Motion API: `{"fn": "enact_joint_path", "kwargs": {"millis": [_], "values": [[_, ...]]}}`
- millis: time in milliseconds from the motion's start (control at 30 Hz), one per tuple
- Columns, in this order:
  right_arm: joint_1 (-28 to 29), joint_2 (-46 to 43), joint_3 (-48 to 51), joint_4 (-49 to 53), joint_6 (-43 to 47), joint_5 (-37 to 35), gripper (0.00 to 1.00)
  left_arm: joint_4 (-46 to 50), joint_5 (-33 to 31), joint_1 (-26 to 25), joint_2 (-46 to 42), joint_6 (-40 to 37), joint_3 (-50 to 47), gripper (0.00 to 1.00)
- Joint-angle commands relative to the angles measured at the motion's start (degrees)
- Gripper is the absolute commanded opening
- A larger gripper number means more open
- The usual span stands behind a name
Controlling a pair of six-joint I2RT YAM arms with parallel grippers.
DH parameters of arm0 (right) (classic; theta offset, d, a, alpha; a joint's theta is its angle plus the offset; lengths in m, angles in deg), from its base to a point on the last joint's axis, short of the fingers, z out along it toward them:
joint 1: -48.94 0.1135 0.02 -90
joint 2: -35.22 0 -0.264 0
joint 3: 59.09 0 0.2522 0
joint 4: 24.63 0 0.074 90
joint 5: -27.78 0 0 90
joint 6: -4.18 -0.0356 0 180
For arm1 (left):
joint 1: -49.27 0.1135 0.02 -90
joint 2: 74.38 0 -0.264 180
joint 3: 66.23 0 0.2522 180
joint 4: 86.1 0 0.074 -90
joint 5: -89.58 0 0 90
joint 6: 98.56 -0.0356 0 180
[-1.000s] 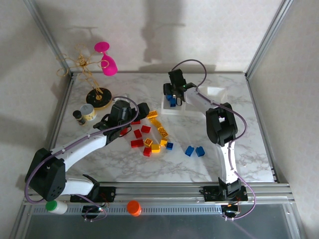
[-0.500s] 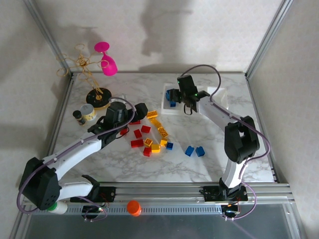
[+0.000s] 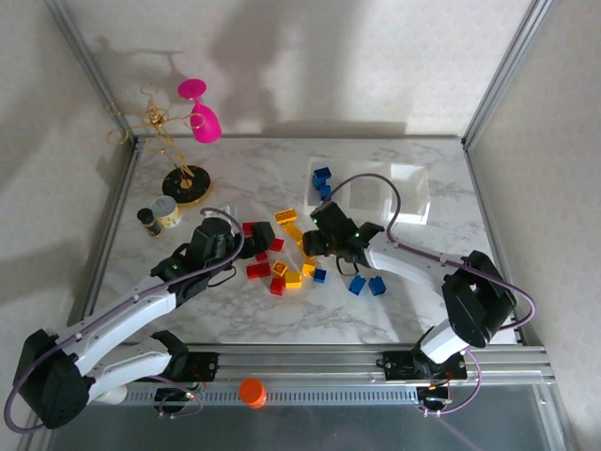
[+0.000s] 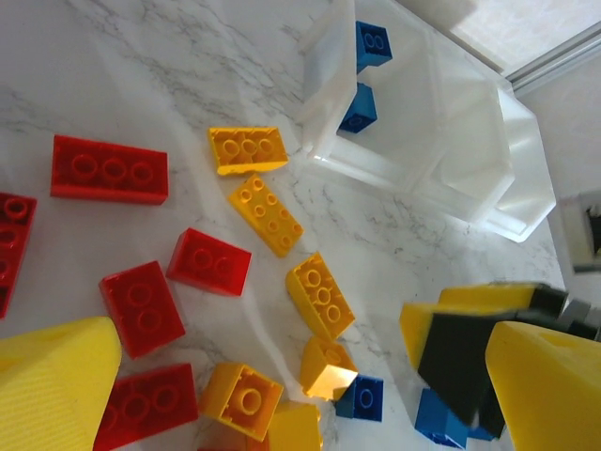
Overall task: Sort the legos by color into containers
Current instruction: Pick up the lego from the bottom-center of the table.
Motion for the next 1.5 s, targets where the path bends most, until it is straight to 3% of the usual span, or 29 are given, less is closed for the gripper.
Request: {"fn": "enact_joint_path", "kwargs": {"millis": [0, 167, 400, 1100, 1467], "values": [[3.30, -2.39, 3.48, 0.95, -6.44, -2.97, 0.67, 2.26, 0.04, -0.48, -3.20, 2.26, -2.21, 1.00], [7.86, -4.26, 7.29, 1.45, -13.14, -5.84, 0.67, 2.38, 0.68, -0.67, -5.38, 3.22, -4.54, 1.00], [9.67, -3.17, 10.96, -2.44, -16.56, -4.32, 0.67, 0.19, 0.35, -1.13, -6.55, 4.15, -7.06, 1.00], [9.94, 4.11, 9.35, -2.88, -16.83, -8.07, 0.59, 0.29, -2.42, -1.20, -6.44, 4.41, -7.57, 1.00], [9.97, 4.32, 8.78, -0.74, -16.42, -10.47, 0.48, 0.00, -2.77, -1.21, -6.64, 4.22, -7.52, 1.00]]}}
